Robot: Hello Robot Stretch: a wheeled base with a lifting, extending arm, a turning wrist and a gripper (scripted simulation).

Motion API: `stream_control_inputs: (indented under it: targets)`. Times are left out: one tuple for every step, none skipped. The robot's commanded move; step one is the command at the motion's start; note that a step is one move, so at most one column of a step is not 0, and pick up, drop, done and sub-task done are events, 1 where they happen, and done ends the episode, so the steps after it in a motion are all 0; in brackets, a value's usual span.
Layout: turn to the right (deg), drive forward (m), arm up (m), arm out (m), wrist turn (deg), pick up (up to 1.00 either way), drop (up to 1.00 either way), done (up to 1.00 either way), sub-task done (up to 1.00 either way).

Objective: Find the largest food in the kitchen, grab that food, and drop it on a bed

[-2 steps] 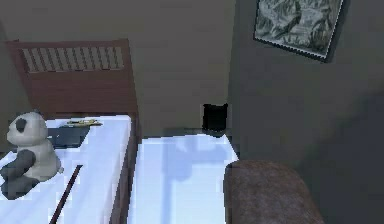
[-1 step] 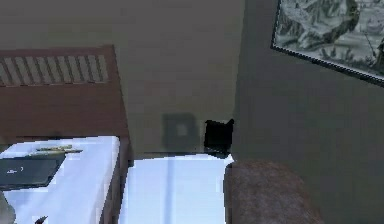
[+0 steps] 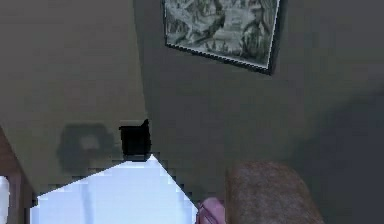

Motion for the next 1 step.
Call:
stream_control_inputs:
  targets:
    - [-24.0, 0.00, 0.00, 0.00, 0.0, 0.00, 0.00, 0.00, 0.00]
